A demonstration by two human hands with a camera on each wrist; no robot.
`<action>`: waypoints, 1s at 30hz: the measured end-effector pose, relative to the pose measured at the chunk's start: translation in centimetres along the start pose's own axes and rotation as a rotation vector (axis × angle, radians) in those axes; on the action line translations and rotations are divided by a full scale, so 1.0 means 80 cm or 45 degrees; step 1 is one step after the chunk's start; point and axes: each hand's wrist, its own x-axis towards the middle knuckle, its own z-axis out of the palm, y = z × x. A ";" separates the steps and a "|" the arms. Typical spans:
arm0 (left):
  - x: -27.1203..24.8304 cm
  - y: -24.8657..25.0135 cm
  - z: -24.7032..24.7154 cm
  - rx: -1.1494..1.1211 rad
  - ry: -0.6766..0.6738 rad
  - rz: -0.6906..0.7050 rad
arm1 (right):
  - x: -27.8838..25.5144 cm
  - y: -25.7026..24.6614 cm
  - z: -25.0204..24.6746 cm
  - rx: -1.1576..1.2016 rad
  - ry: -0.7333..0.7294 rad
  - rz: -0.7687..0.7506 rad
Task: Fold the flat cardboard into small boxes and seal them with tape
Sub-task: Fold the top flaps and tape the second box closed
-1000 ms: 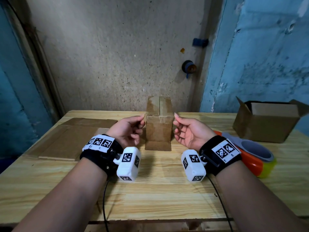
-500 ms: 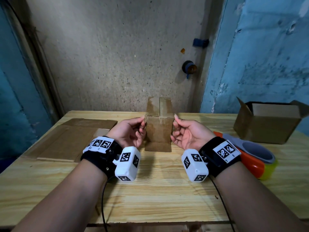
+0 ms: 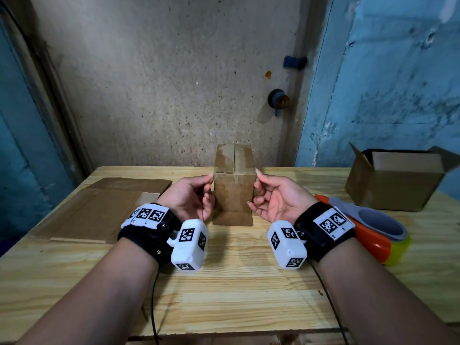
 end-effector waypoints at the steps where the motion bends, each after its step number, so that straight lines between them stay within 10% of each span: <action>1: 0.001 0.000 -0.001 -0.015 -0.020 -0.023 | 0.000 0.000 0.000 -0.003 -0.002 0.003; 9: 0.004 0.000 -0.009 -0.009 -0.067 0.031 | 0.009 0.007 -0.002 -0.040 0.000 -0.033; 20: 0.018 -0.021 -0.002 0.323 0.049 0.948 | 0.021 0.020 -0.003 0.070 -0.077 -0.441; 30: 0.013 -0.019 -0.007 0.561 -0.065 1.007 | 0.008 0.017 0.003 -0.046 -0.234 -0.587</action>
